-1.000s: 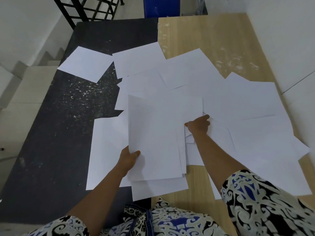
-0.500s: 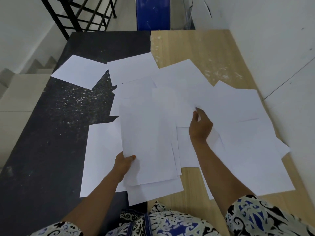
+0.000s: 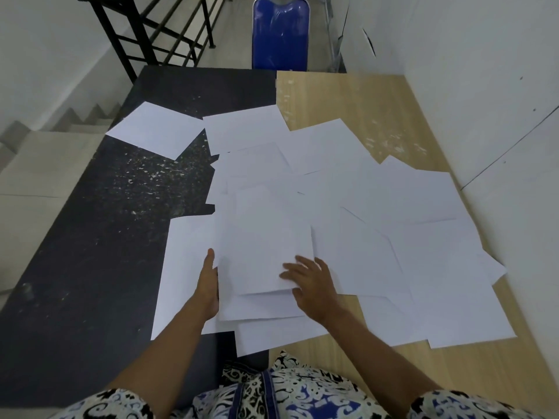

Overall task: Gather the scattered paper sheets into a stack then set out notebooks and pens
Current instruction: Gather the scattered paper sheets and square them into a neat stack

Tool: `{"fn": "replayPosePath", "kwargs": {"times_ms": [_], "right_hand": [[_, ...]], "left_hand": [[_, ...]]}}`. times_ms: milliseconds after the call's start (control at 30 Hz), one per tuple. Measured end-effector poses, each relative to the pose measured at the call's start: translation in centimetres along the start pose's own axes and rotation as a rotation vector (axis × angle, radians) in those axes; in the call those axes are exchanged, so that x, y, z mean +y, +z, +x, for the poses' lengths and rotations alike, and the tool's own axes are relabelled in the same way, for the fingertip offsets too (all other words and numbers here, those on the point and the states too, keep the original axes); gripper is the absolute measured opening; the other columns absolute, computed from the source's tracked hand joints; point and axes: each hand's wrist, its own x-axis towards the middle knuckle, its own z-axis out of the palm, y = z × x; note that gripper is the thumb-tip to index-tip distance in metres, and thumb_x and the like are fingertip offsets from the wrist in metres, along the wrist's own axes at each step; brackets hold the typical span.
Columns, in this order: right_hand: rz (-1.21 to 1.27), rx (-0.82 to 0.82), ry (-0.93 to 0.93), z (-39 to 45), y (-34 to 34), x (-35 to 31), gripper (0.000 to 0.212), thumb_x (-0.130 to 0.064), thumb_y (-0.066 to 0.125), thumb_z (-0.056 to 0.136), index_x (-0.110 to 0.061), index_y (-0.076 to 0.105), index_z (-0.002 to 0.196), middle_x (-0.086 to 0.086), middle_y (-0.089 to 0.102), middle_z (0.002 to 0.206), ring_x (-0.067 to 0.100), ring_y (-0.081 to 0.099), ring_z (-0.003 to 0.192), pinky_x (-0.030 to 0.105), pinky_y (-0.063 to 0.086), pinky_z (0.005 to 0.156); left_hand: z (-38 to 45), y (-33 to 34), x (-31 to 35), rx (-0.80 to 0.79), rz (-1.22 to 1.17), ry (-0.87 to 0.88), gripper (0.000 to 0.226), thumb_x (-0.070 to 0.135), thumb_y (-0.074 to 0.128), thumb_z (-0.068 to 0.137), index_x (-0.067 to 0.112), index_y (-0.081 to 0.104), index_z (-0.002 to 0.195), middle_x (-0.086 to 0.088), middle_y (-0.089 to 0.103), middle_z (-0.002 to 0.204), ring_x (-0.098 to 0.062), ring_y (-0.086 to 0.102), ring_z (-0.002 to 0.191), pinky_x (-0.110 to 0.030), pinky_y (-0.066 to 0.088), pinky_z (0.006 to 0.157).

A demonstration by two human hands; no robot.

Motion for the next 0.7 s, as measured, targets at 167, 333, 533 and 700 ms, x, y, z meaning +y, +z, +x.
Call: {"fn": "replayPosePath", "kwargs": {"times_ms": [167, 333, 533, 700], "right_hand": [[-0.035, -0.128, -0.024, -2.0, 0.4, 0.1, 0.07, -0.001, 0.068, 0.06, -0.029, 0.053, 0.122, -0.01, 0.061, 0.127, 0.018, 0.051, 0.127, 0.05, 0.031, 0.108], [0.016, -0.217, -0.059, -2.7, 0.4, -0.2, 0.058, -0.03, 0.065, 0.074, -0.025, 0.051, 0.13, -0.006, 0.058, 0.131, 0.014, 0.05, 0.125, 0.047, 0.028, 0.112], [0.154, 0.013, 0.547, -0.1, 0.1, -0.7, 0.064, -0.045, 0.06, 0.084, -0.015, 0.044, 0.138, 0.007, 0.048, 0.135, 0.025, 0.045, 0.123, 0.046, 0.041, 0.101], [0.095, -0.316, 0.915, 3.0, -0.3, -0.3, 0.076, -0.054, 0.058, 0.087, -0.013, 0.032, 0.145, 0.01, 0.031, 0.144, 0.031, 0.029, 0.132, 0.043, 0.037, 0.101]], "left_hand": [[-0.5, -0.4, -0.6, 0.084, 0.382, 0.153, 0.049, 0.028, 0.076, 0.082, 0.008, 0.057, 0.122, -0.012, 0.061, 0.128, -0.022, 0.062, 0.101, -0.034, 0.049, 0.087], [-0.2, -0.6, -1.3, 0.059, 0.442, 0.197, 0.043, 0.006, 0.074, 0.082, 0.006, 0.059, 0.122, -0.01, 0.065, 0.115, -0.028, 0.063, 0.099, -0.038, 0.051, 0.087], [-0.3, -1.5, -1.1, -0.003, 0.55, 0.13, 0.048, -0.015, 0.058, 0.082, 0.012, 0.055, 0.123, -0.01, 0.063, 0.118, -0.029, 0.06, 0.103, -0.039, 0.05, 0.088], [-0.5, -1.6, -1.0, -0.008, 0.551, 0.113, 0.042, -0.013, 0.057, 0.081, 0.013, 0.055, 0.115, -0.01, 0.063, 0.115, -0.027, 0.059, 0.097, -0.033, 0.05, 0.081]]}}
